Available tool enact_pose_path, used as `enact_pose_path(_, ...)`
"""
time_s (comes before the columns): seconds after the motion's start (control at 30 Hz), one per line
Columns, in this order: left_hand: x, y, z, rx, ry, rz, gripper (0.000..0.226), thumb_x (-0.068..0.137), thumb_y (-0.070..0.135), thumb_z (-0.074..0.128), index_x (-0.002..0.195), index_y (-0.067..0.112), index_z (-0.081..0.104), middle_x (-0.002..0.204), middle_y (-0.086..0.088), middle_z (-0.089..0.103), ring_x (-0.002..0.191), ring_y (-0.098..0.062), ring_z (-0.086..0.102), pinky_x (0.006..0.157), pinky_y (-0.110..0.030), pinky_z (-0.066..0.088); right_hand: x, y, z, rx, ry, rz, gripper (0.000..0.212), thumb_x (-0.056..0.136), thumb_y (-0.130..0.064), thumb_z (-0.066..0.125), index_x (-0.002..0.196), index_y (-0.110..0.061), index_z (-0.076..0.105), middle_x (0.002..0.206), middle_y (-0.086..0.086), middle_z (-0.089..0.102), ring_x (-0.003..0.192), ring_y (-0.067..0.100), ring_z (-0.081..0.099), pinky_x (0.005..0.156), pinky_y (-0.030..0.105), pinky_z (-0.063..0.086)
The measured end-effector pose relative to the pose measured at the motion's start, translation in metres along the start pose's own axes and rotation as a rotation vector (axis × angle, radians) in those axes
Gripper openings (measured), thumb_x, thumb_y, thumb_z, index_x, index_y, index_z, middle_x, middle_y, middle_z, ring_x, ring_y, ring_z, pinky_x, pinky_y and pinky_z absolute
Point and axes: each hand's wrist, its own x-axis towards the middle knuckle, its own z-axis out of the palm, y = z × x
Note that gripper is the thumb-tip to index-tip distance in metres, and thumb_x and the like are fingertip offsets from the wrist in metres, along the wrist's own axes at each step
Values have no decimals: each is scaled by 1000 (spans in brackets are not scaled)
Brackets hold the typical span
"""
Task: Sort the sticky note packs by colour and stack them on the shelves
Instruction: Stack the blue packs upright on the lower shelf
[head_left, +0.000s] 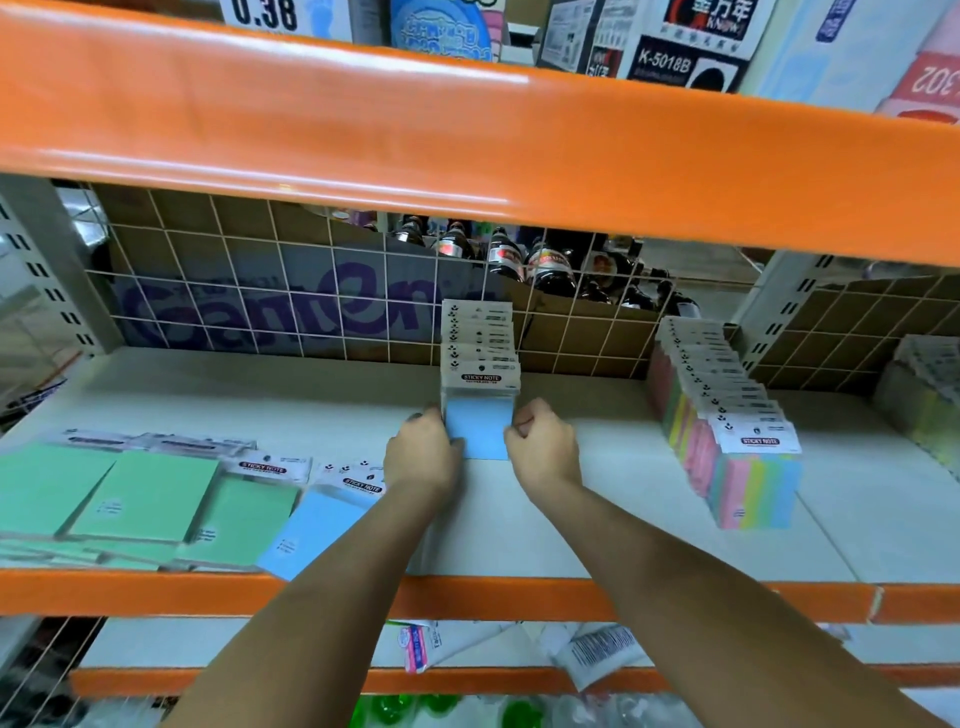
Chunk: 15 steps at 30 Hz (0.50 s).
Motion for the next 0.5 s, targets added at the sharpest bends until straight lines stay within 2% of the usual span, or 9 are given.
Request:
enact_pose_path(0.13, -1, 0, 3, 0, -8, -33, 28, 92, 26, 55, 111, 5, 55, 114, -13, 55, 101, -35, 56, 79, -34, 44, 1, 5, 2, -85, -56, 23, 32, 85, -23, 62, 115, -12, 56, 110, 6, 65, 101, 29, 60, 73, 28, 44)
enact_pose_path(0.3, 0, -1, 4, 11, -41, -45, 28, 94, 28, 54, 101, 2, 61, 113, -14, 50, 94, -34, 56, 78, -34, 45, -3, 8, 7, -180, -86, -17, 22, 86, -24, 61, 107, -17, 64, 106, 4, 68, 97, 28, 61, 71, 28, 46)
enact_pose_path(0.5, 6, -2, 3, 4, -65, -52, 28, 92, 31, 57, 97, 4, 61, 114, -12, 50, 96, -34, 57, 78, -34, 45, -1, 9, 8, -190, -89, -20, 22, 86, -25, 60, 107, -18, 65, 104, 3, 69, 96, 27, 62, 76, 31, 52)
